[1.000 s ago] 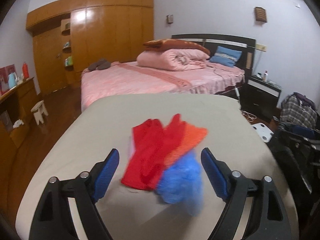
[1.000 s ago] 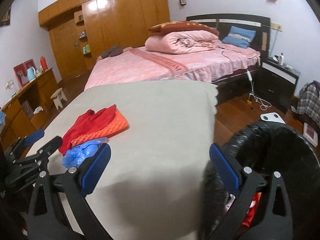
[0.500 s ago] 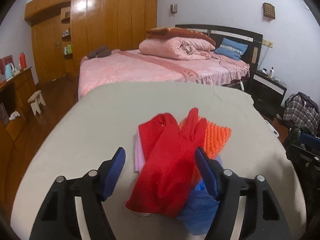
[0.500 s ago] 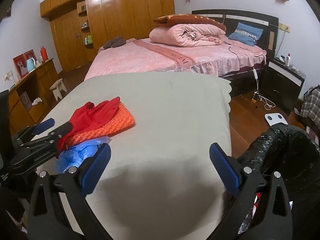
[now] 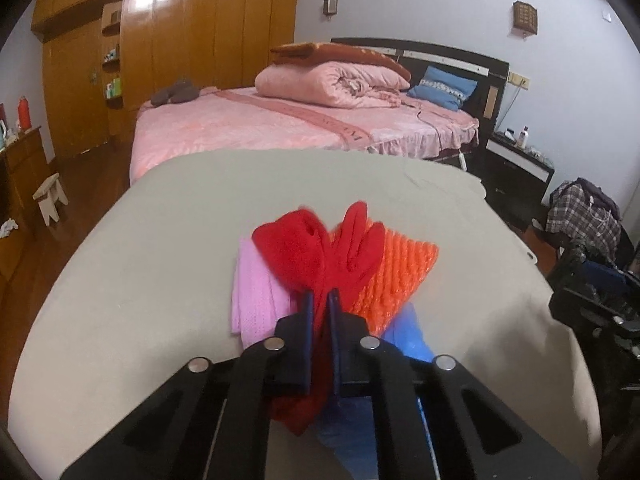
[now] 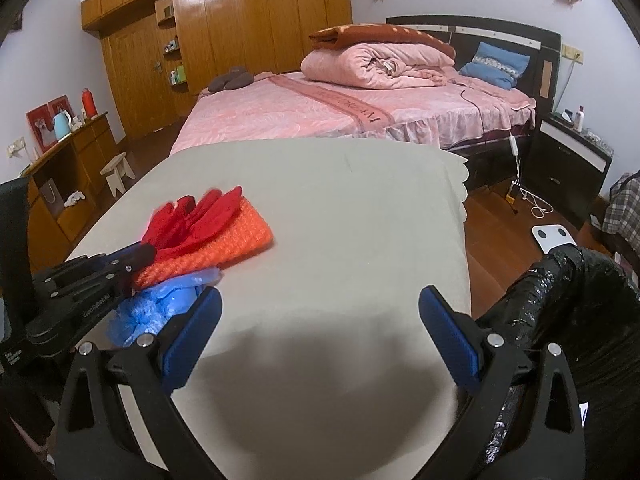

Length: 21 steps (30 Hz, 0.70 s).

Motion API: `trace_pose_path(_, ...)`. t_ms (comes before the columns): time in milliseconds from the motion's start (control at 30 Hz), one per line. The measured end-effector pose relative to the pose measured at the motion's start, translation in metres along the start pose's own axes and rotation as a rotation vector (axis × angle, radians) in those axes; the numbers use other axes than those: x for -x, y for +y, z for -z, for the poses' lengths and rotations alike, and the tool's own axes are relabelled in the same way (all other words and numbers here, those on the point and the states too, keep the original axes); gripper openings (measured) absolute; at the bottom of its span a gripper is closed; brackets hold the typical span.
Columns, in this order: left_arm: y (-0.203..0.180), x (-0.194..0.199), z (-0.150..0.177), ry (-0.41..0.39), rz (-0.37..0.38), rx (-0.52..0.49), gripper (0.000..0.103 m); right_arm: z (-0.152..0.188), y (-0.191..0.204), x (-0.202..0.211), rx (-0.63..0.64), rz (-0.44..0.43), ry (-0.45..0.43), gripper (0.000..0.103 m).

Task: Collect trash
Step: 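Lift the red glove off the pile with the left tool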

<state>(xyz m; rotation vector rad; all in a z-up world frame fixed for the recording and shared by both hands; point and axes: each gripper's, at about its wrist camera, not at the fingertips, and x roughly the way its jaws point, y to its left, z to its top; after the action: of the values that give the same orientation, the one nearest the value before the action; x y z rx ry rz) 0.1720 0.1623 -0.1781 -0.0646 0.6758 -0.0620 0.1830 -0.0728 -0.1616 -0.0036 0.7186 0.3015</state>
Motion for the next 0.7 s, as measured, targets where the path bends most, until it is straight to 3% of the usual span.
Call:
trace_pose_path(467,0.028,0.058,-0.022,-0.161,-0.055,0.089,0.007,0.000,0.004,-0.001,0.002,-0.009,0.005,0.096)
trace_pose_path(700,0.051,0.073,-0.005,-0.139,-0.163,0.093,0.007,0.002,0.009,-0.005,0.010,-0.021,0.015,0.096)
